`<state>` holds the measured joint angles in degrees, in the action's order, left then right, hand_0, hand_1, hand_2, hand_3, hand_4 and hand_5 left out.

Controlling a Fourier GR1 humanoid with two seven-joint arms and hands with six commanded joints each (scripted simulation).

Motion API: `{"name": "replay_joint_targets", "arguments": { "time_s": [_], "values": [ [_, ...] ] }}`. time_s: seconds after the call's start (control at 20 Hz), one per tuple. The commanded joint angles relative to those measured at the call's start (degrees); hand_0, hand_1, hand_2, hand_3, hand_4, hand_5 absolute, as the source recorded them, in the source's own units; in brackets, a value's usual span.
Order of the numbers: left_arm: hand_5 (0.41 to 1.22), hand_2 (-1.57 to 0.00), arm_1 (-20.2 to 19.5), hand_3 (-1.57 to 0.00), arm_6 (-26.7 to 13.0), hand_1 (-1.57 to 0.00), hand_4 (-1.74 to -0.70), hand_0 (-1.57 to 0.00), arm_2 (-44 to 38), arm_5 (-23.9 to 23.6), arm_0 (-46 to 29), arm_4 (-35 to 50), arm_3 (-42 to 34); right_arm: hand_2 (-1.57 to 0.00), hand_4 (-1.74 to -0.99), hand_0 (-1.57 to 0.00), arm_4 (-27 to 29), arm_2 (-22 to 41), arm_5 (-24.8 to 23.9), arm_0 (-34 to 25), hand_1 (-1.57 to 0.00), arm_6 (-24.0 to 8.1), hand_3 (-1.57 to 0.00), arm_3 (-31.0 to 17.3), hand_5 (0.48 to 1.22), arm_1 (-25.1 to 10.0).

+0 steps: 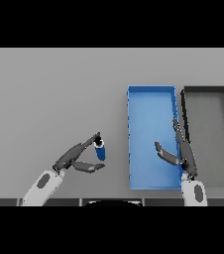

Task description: Pick up the blue pipe and place it into the blue bin.

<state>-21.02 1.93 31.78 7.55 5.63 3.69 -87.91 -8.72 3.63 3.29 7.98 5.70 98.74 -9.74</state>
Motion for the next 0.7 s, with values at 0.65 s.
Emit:
{"name": "replay_joint_targets", "arguments": {
  "time_s": [0.65],
  "values": [
    [0.613,-0.31,10.6,-0.28,5.1,-0.16,-1.24,-0.01,0.7,-1.2,4.6,-0.5,11.1,0.0,-1.217,0.0,0.6,-0.7,0.4,0.9,0.0,2.0,0.0,-0.3,0.655,-0.6]
  ]
}}
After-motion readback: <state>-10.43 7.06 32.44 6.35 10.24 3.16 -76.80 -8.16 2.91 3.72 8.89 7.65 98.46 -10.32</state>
